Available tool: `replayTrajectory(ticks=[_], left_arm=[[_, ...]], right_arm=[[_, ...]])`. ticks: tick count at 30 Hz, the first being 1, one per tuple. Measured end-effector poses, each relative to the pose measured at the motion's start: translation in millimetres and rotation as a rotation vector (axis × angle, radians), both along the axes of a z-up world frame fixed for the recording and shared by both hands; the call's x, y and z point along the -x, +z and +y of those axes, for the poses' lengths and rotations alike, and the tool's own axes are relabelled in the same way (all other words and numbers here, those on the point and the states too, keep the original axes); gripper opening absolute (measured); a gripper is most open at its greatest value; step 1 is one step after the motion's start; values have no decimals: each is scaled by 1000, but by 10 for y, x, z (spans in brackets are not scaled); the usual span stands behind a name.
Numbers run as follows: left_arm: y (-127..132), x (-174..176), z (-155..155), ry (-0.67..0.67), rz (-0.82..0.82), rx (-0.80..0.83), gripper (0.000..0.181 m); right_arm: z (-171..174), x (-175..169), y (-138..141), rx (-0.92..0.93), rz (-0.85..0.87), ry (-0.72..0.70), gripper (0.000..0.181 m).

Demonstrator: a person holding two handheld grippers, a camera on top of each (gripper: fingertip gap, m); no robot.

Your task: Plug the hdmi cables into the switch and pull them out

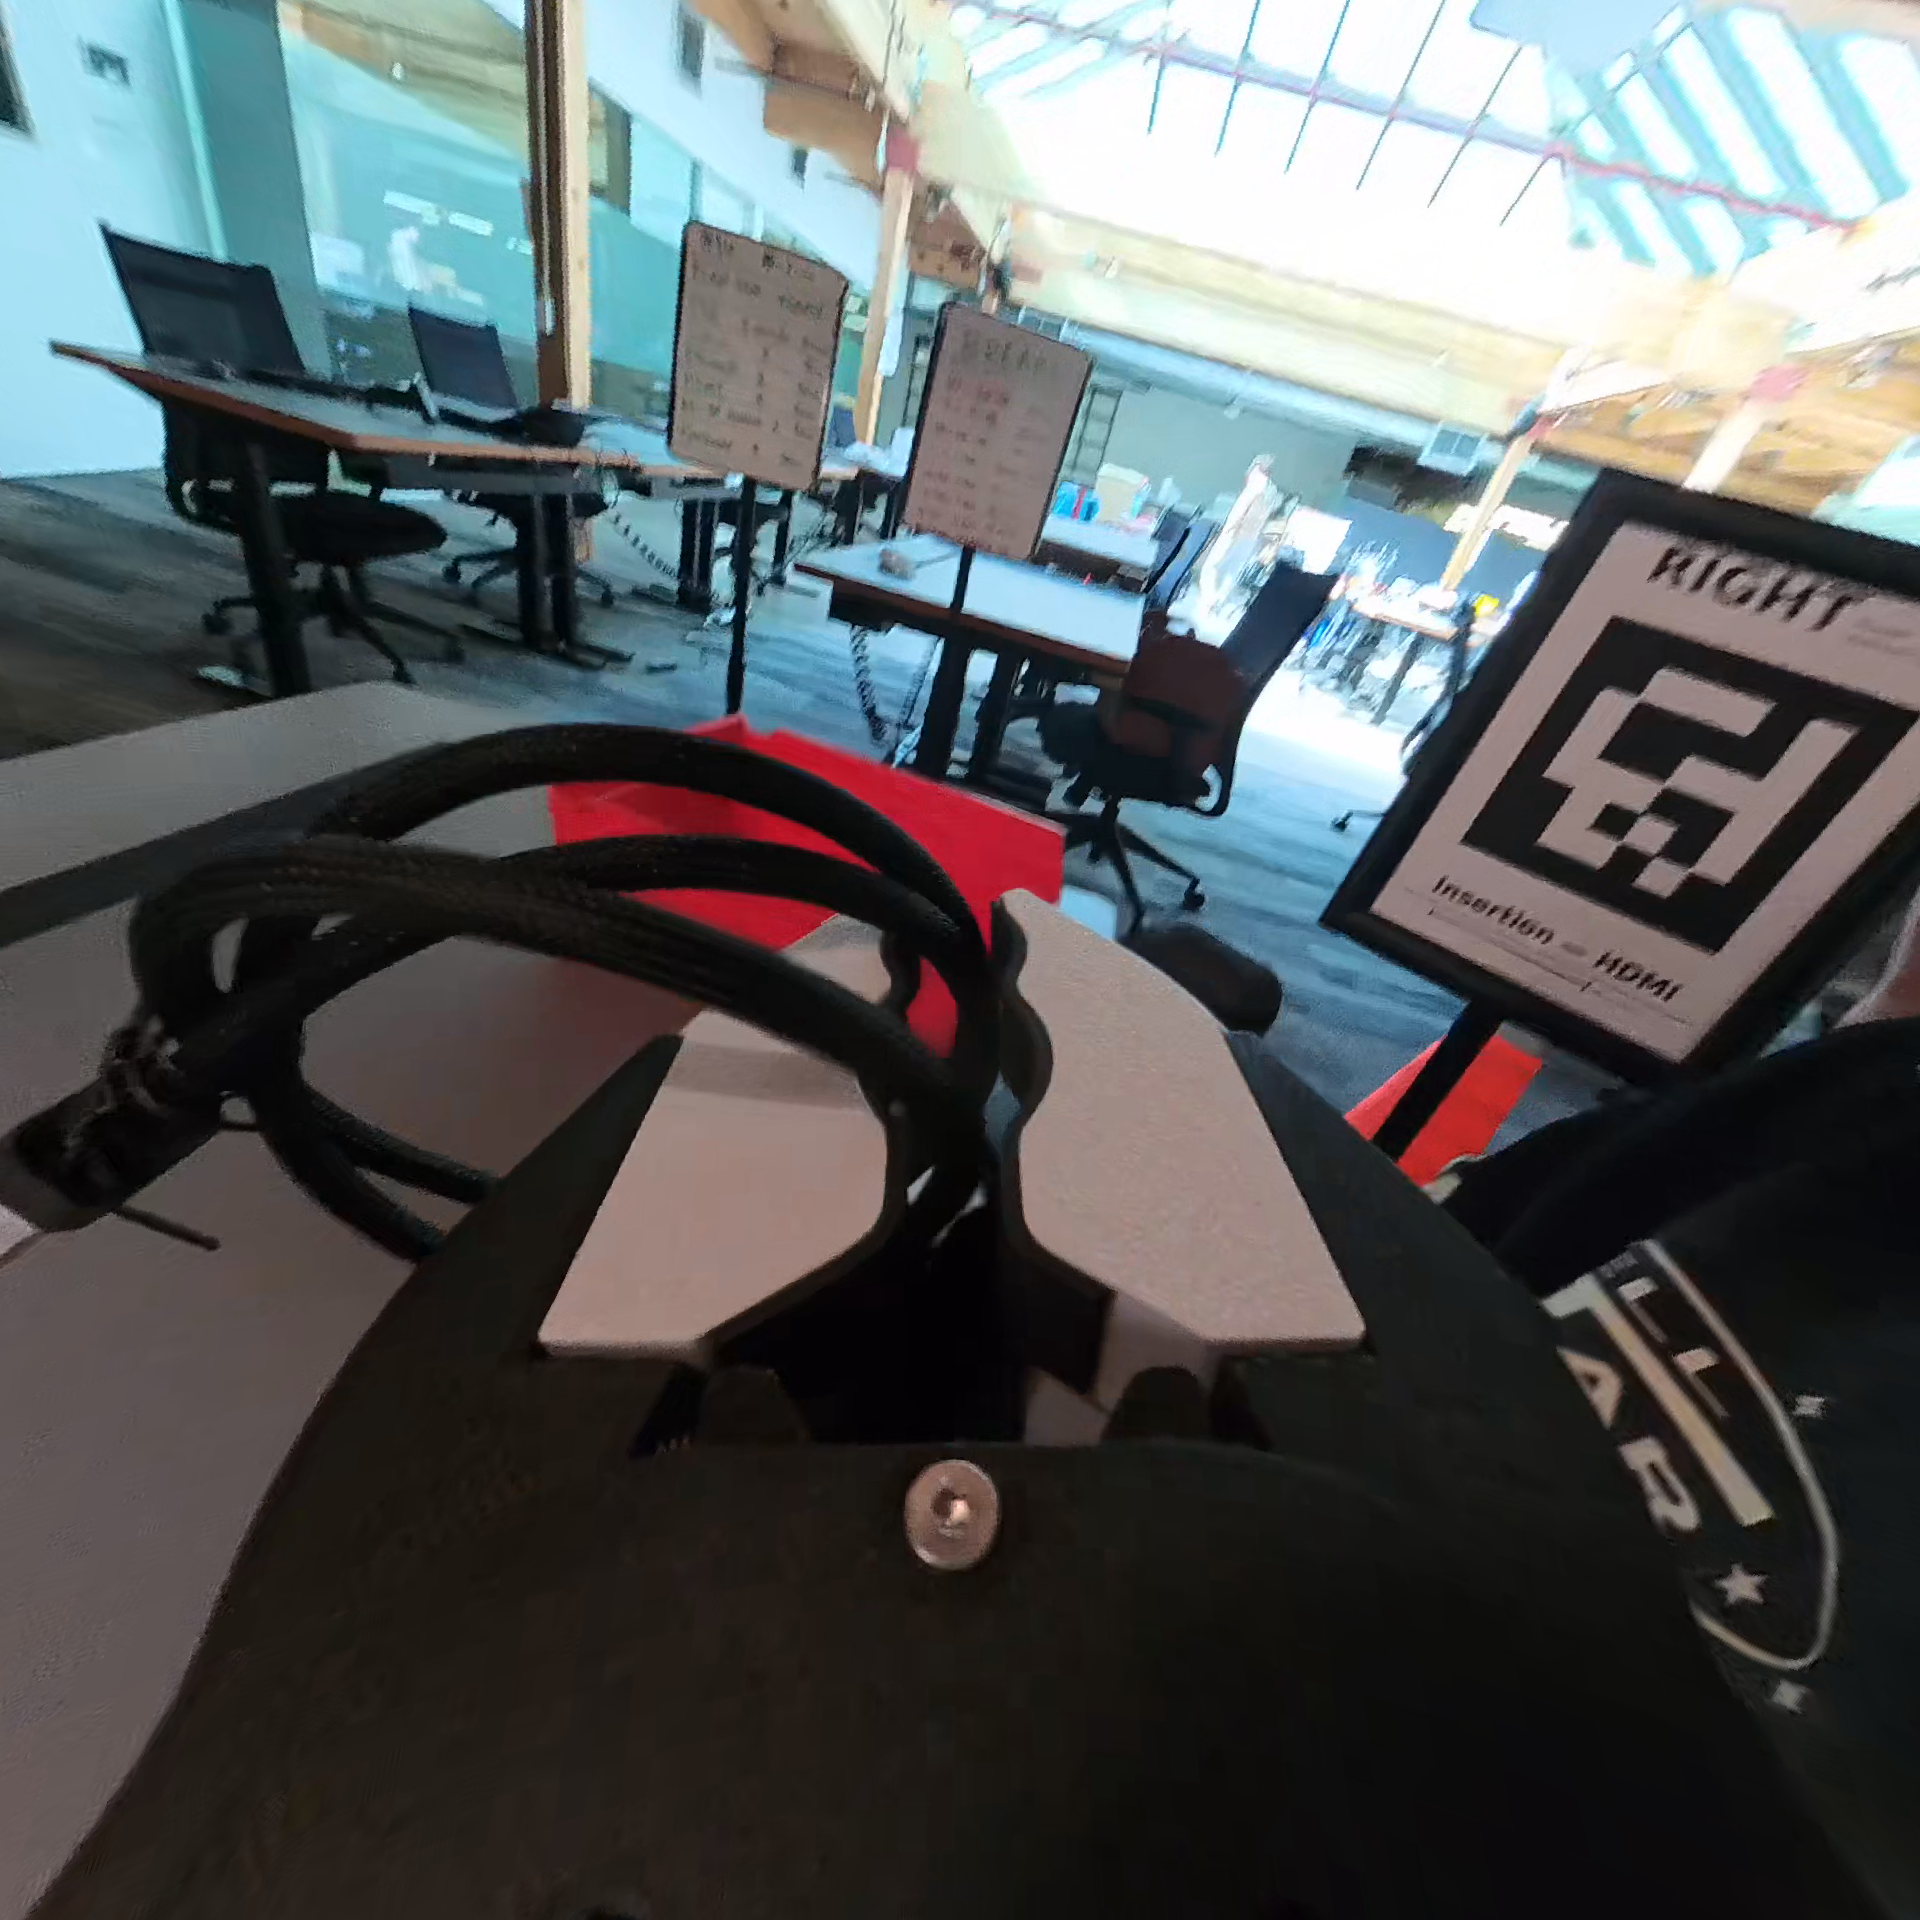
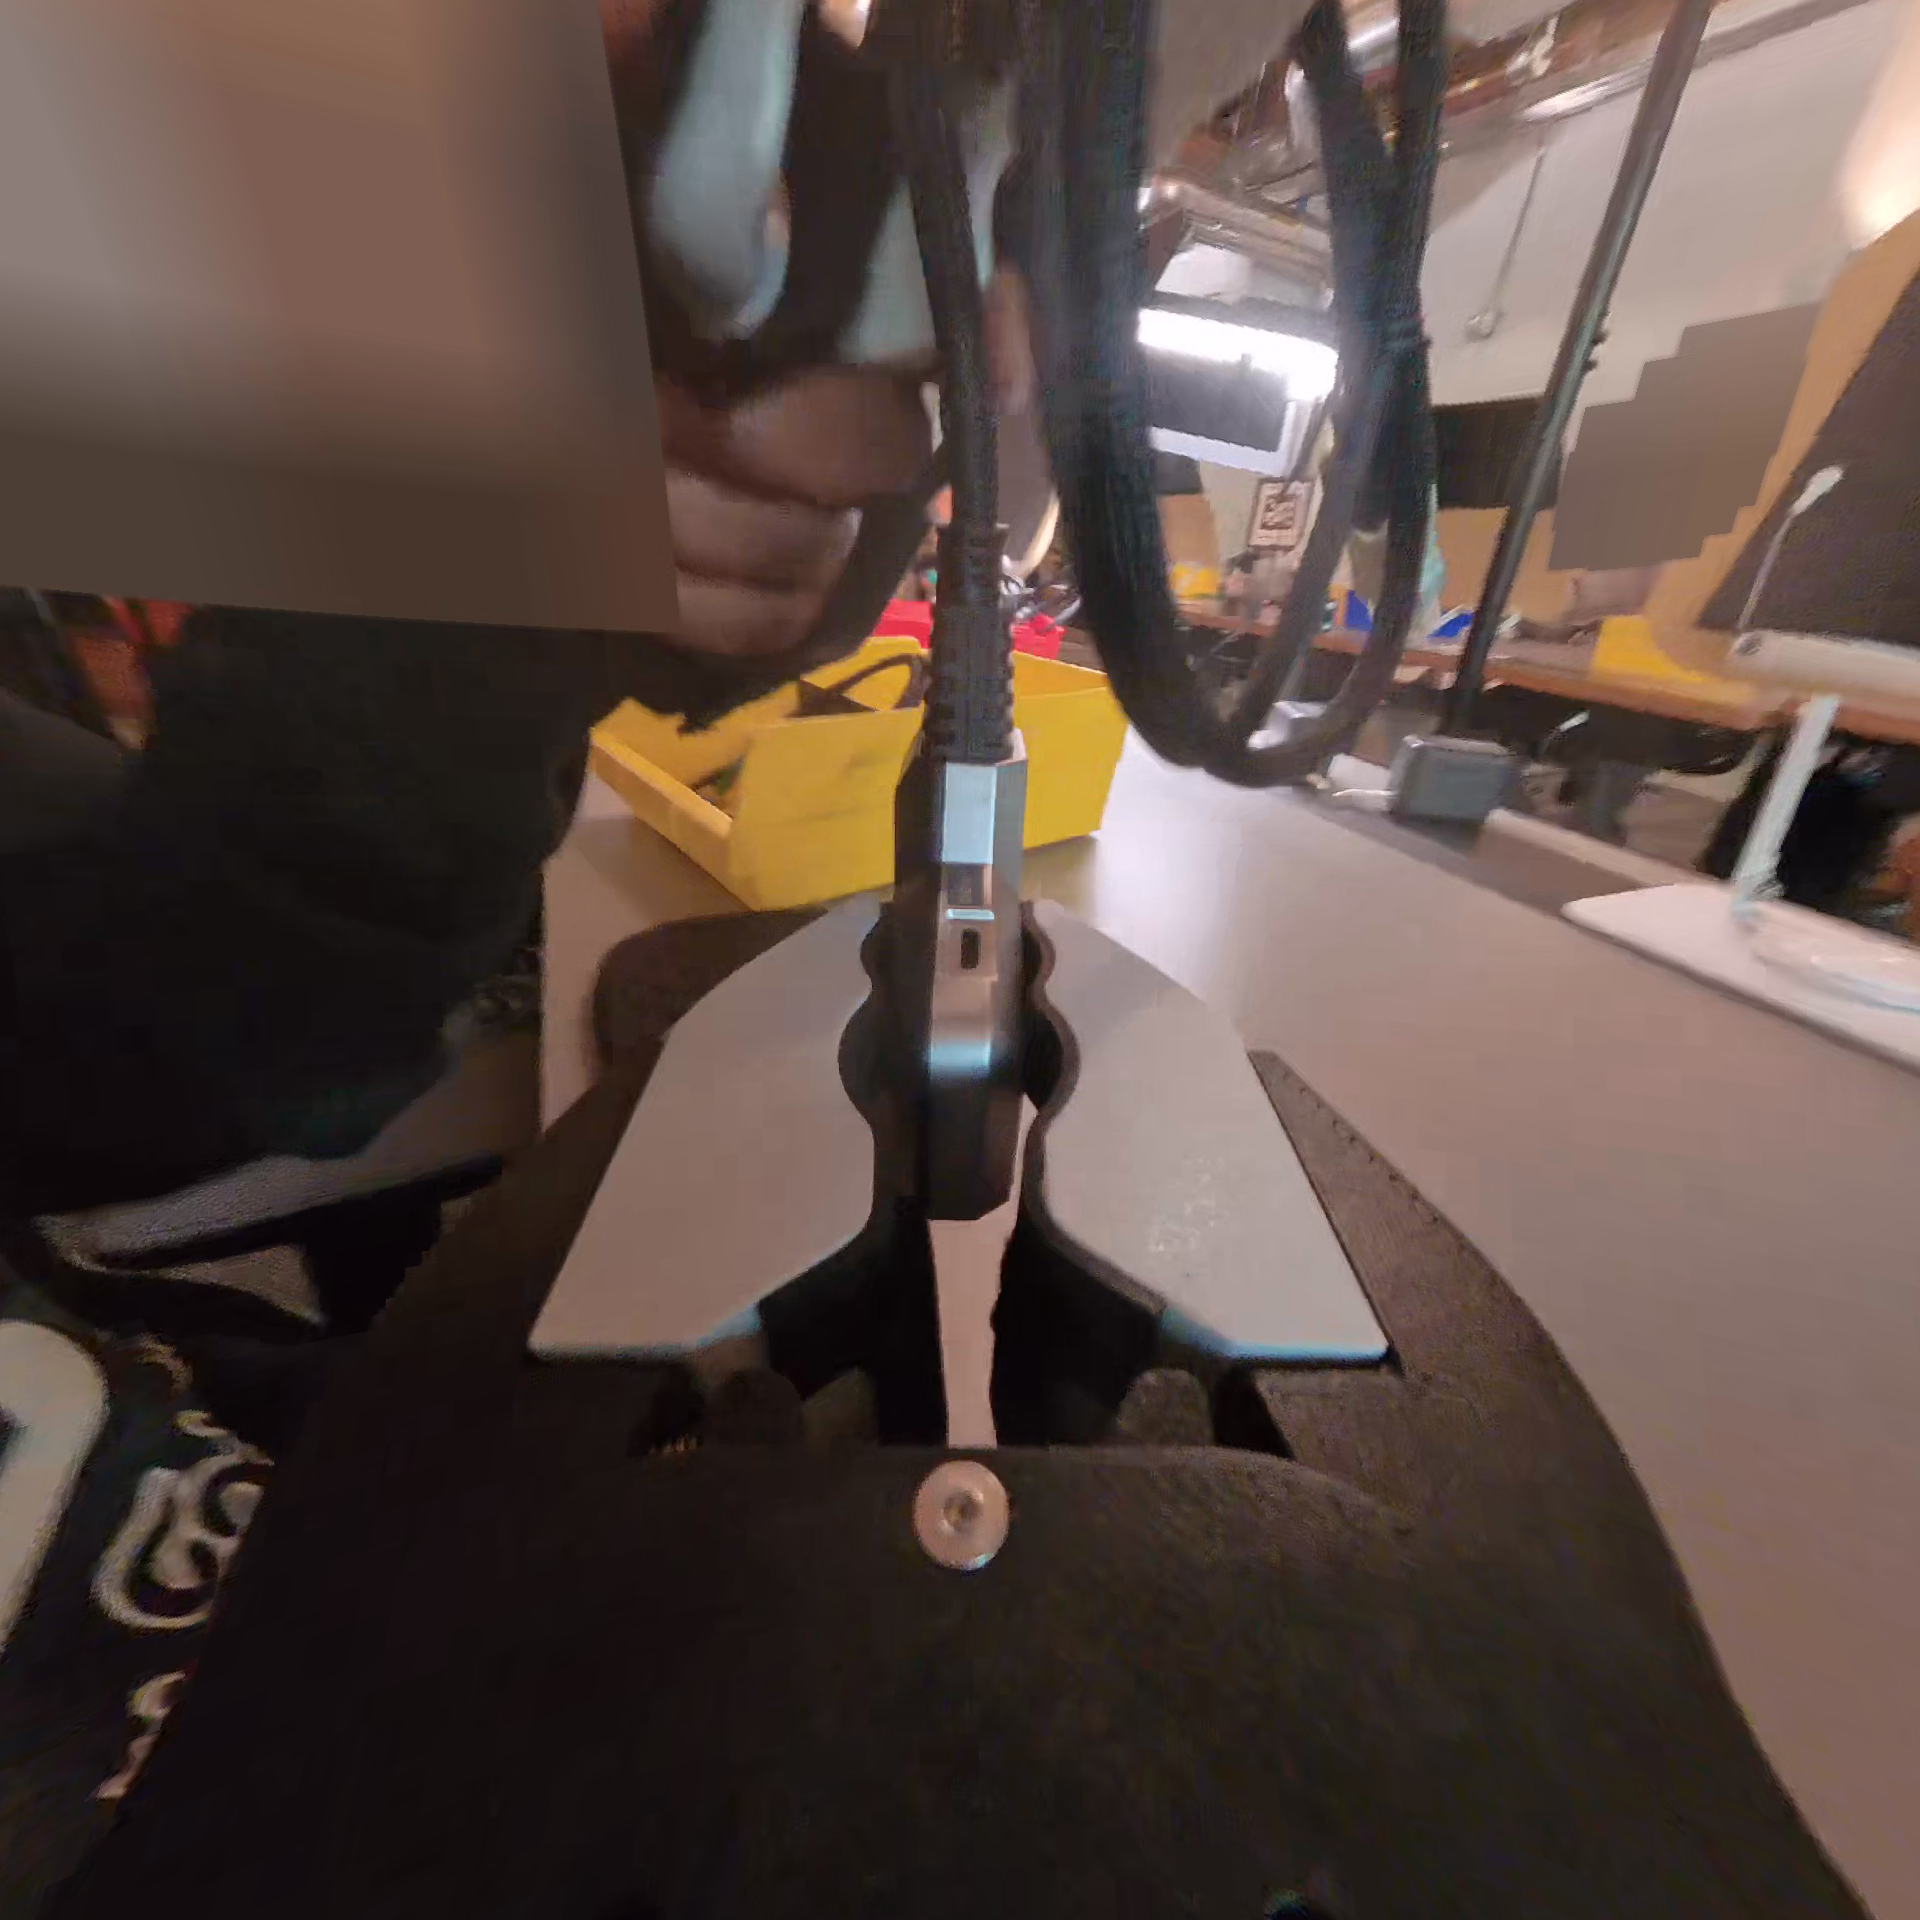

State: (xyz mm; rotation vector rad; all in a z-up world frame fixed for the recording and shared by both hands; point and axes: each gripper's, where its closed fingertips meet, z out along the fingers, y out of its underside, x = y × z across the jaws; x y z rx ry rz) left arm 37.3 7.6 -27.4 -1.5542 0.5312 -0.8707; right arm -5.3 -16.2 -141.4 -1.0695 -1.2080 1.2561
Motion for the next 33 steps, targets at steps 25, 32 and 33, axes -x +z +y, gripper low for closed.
replayTrajectory(ticks=[25, 32, 33], left_arm=[[-1253, 437, 48, 151, -704, 262, 20], [-1326, 374, 111, 175, -680, 302, 20], [-1330, 361, 110, 167, -684, 309, 20]], right_arm=[[224, -333, 56, 234, 53, -3, 78], [180, -366, -337, -384, -256, -315, 80], [191, -346, -336, -405, -253, -339, 77]])
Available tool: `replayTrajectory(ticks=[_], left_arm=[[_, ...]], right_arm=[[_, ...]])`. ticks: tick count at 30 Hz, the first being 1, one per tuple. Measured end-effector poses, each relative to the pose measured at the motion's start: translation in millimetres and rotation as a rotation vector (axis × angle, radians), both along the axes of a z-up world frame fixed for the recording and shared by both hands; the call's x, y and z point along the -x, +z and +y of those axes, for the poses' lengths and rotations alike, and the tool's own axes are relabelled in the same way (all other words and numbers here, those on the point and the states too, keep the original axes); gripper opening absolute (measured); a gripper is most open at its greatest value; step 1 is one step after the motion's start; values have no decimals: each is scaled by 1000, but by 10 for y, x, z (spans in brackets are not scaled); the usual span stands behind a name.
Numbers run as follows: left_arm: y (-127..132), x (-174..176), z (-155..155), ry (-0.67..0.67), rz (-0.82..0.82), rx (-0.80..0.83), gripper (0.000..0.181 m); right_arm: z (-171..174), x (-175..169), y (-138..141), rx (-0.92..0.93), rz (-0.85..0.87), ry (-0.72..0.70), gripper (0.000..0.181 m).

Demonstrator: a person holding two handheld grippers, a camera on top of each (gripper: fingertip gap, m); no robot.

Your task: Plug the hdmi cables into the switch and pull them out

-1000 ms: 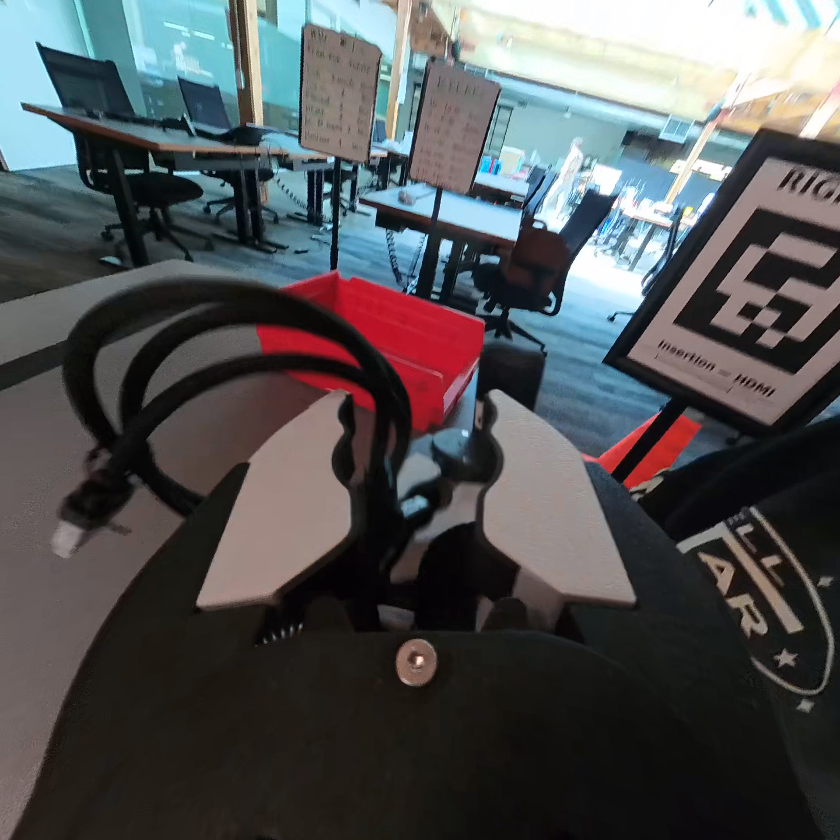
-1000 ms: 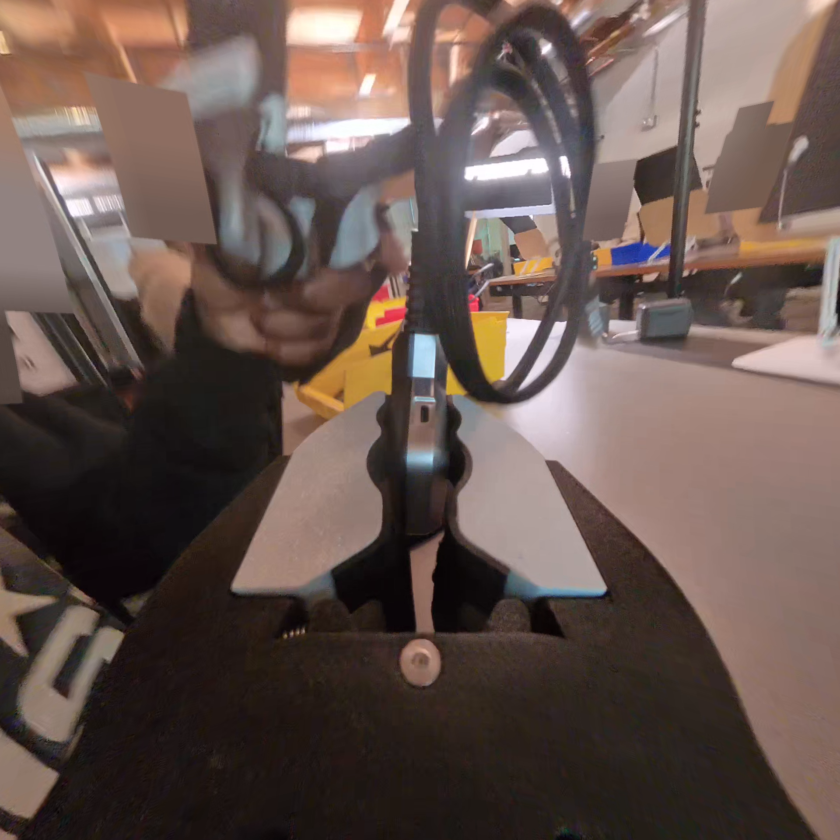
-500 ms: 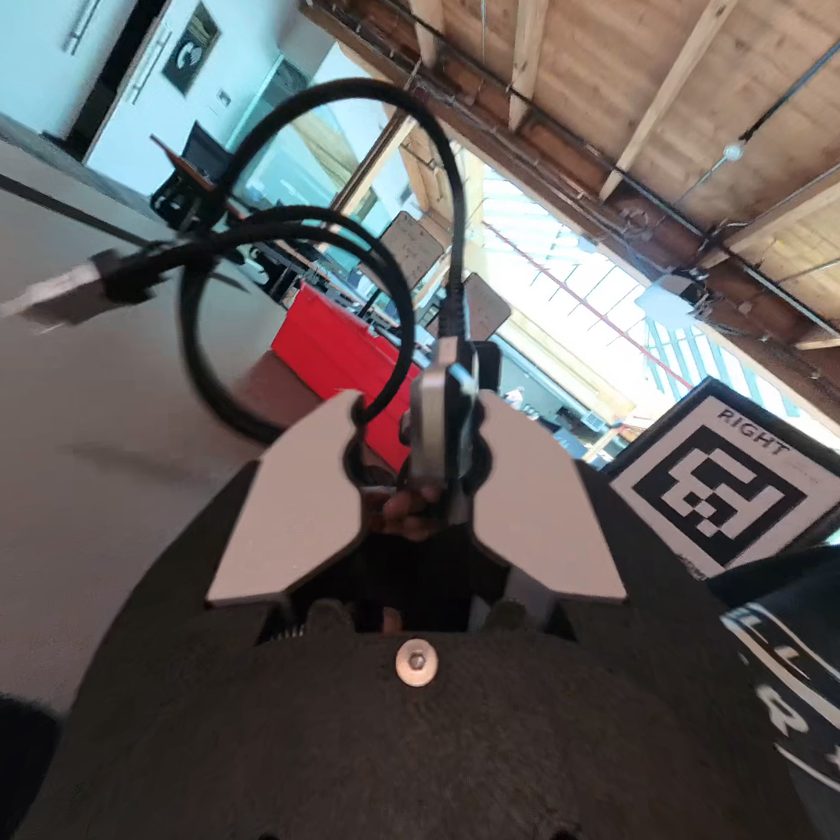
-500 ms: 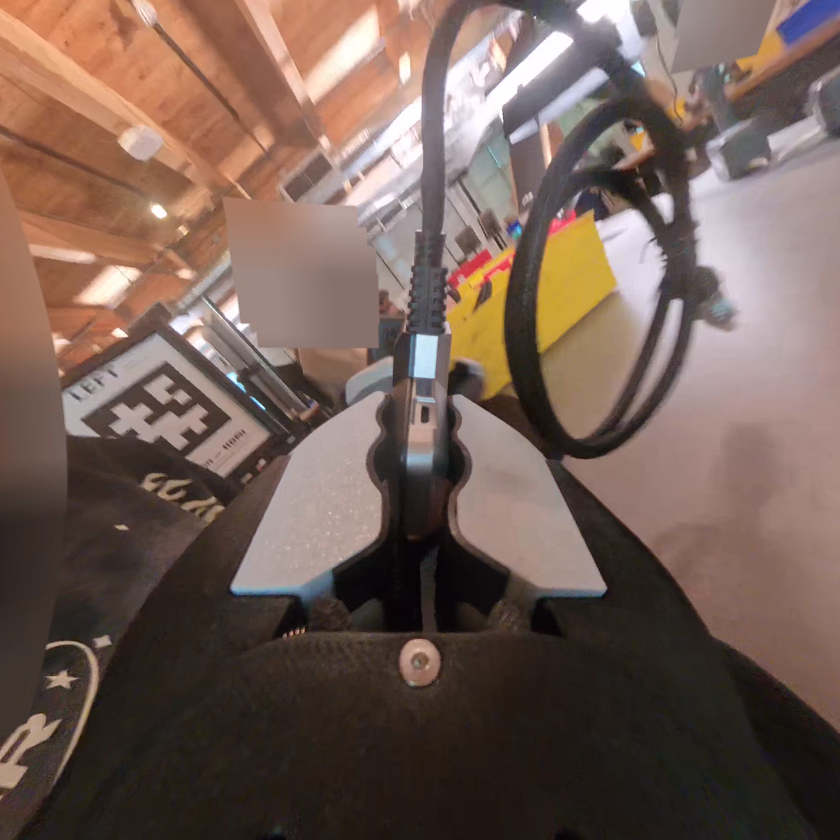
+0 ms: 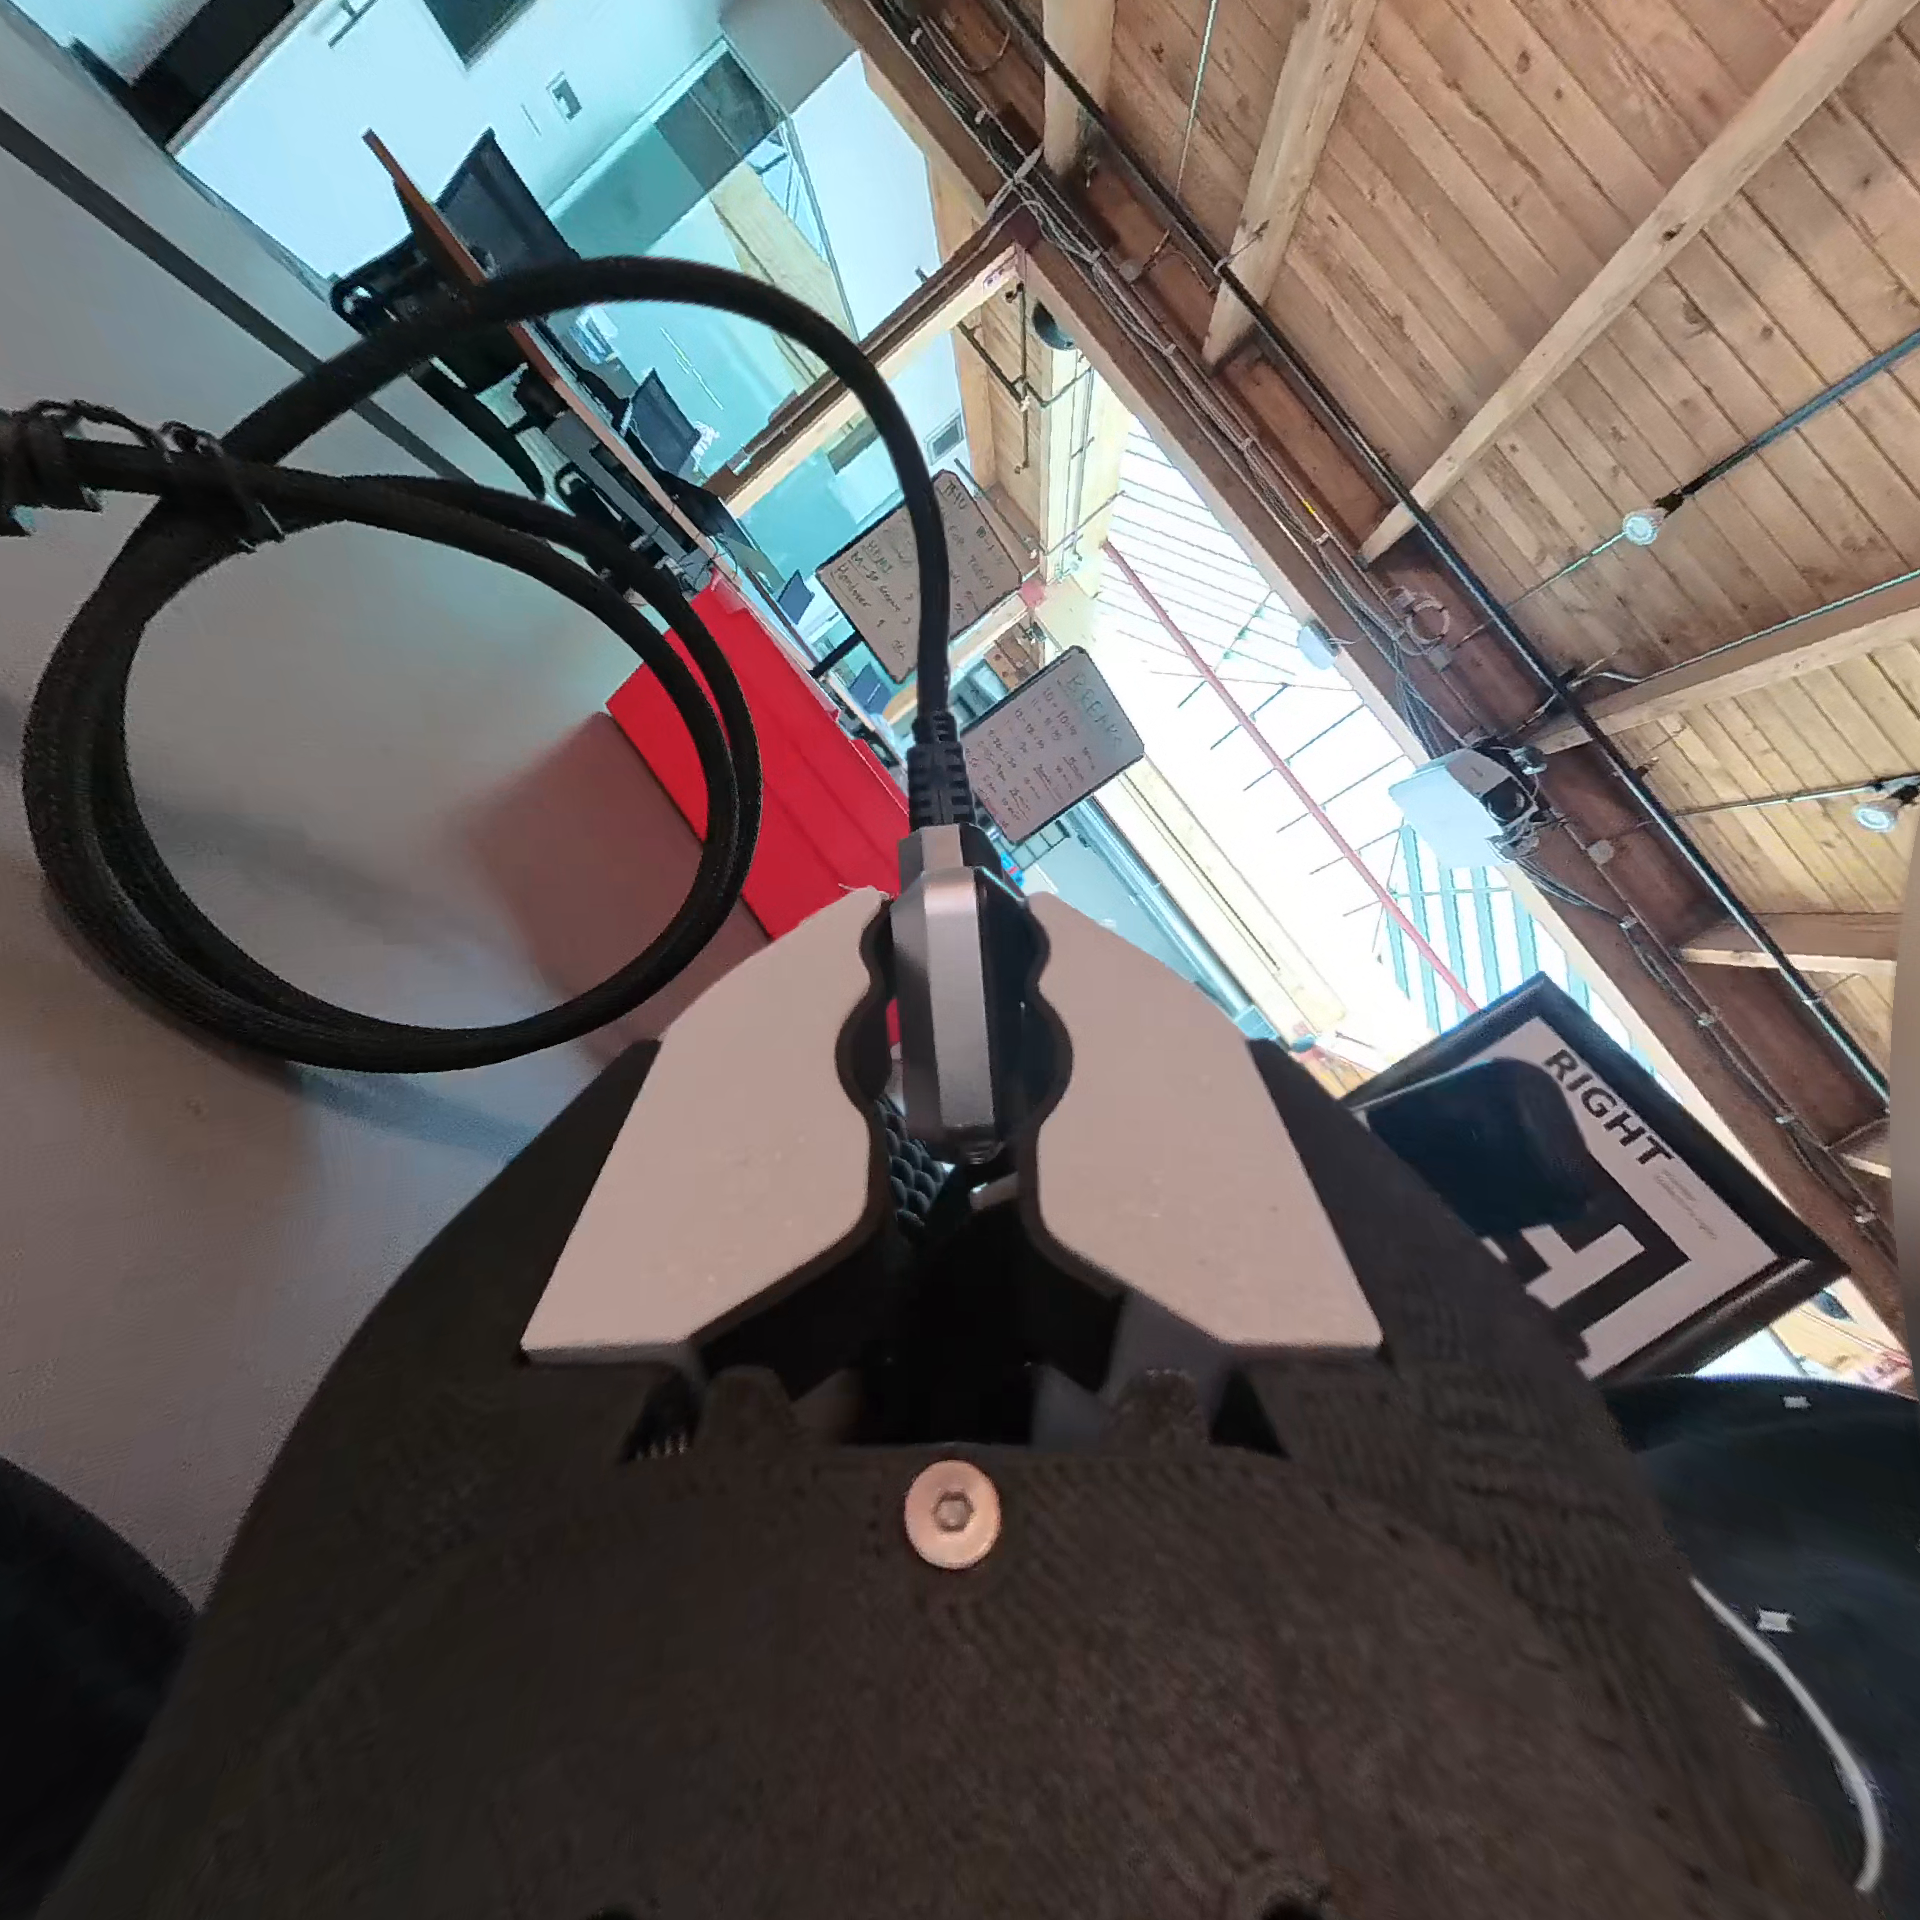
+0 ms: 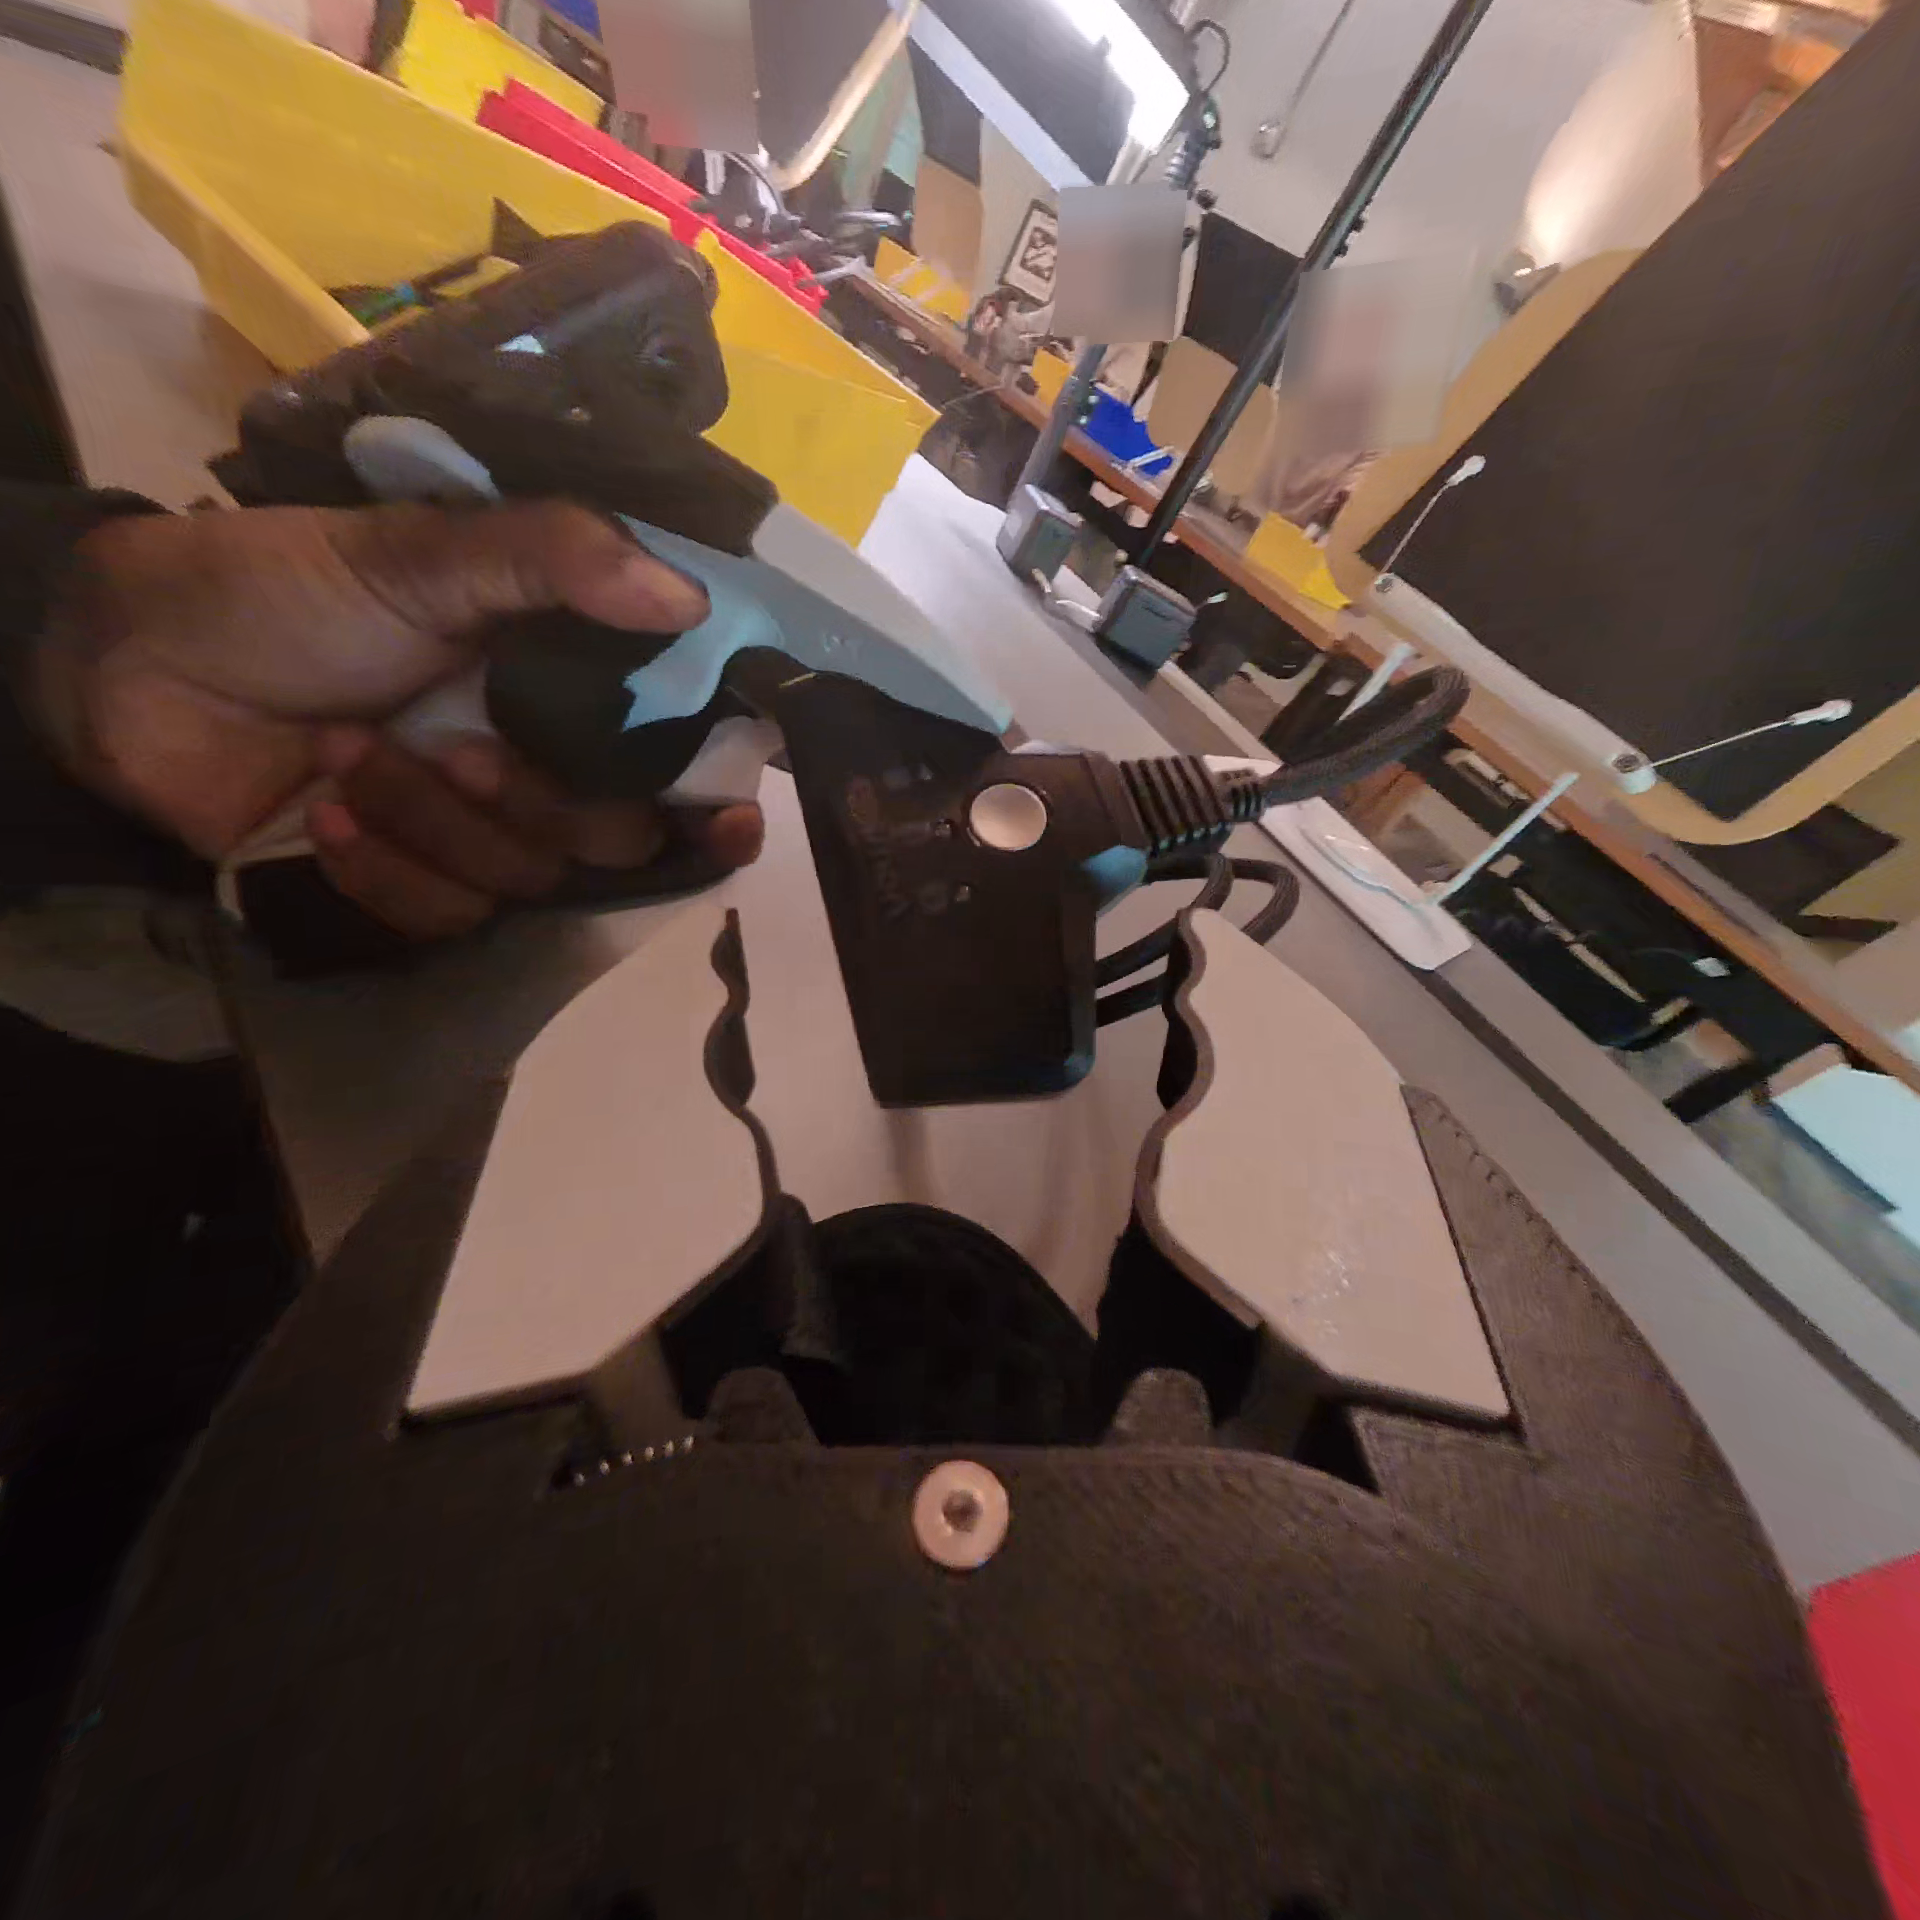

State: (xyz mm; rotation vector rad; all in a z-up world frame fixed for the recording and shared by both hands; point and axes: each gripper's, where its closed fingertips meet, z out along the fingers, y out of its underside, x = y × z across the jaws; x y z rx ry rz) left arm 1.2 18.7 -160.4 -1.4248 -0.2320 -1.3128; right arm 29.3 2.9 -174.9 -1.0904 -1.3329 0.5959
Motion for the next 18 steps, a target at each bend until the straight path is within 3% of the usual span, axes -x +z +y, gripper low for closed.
replayTrajectory(ticks=[6, 11, 14, 18], left_arm=[[-21, -61, -17, -35, -12, 18, 20], [1, -115, -27, -58, 22, -3, 21], [88, -88, -65, -24, 98, -69, 51], [284, 241, -167, 159, 231, -167, 51]], right_arm=[[90, 69, -154, 33, -119, -58, 57], [101, 0, -123, 15, -143, -84, 55], [325, -169, -107, 53, -152, -227, 55], [644, -476, -294, 206, -278, -482, 56]])
